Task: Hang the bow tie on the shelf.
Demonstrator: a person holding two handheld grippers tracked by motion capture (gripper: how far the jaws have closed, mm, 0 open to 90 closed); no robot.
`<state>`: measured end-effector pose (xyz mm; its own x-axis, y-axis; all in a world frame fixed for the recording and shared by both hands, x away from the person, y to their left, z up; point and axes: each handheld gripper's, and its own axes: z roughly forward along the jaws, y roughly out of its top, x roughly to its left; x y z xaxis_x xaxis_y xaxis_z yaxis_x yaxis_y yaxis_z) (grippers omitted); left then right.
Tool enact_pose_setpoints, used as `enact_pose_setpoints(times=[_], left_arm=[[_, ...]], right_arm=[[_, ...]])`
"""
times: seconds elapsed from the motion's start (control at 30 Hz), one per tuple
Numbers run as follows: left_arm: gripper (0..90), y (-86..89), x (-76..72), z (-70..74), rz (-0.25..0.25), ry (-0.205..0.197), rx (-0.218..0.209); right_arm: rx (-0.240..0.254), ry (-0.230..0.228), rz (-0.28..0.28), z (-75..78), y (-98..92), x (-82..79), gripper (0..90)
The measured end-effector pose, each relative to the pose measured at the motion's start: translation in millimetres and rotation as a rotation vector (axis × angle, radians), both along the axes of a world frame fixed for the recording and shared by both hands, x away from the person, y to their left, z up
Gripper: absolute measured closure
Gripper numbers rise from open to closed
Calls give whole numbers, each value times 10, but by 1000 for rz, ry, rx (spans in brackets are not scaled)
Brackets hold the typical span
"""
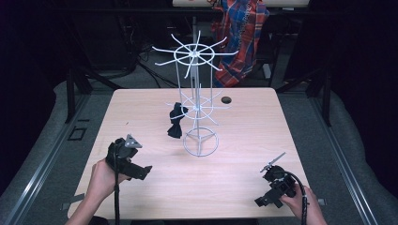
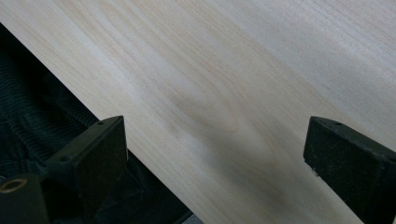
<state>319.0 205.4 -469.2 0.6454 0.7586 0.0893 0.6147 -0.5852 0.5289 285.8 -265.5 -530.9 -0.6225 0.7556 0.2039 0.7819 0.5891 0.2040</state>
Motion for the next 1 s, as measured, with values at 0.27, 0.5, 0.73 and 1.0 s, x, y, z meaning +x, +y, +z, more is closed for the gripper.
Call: enact_pose_setpoints(times=[0.27,0.5,0.73,1.0], left_arm=[[3,48,-56,-131,12,29,0],[3,73,-54,-307,-5,73,22],[2,114,-49,-357,-1,77,22],[3,168,-1,-417,-2,92,11]], right_arm=[[-9,-2,6,9,1,-1,62],[4,4,13,16,31,-13,61],[-4,8,3,-7,15,-4,66],[-21,2,8,7,4,-4,68]])
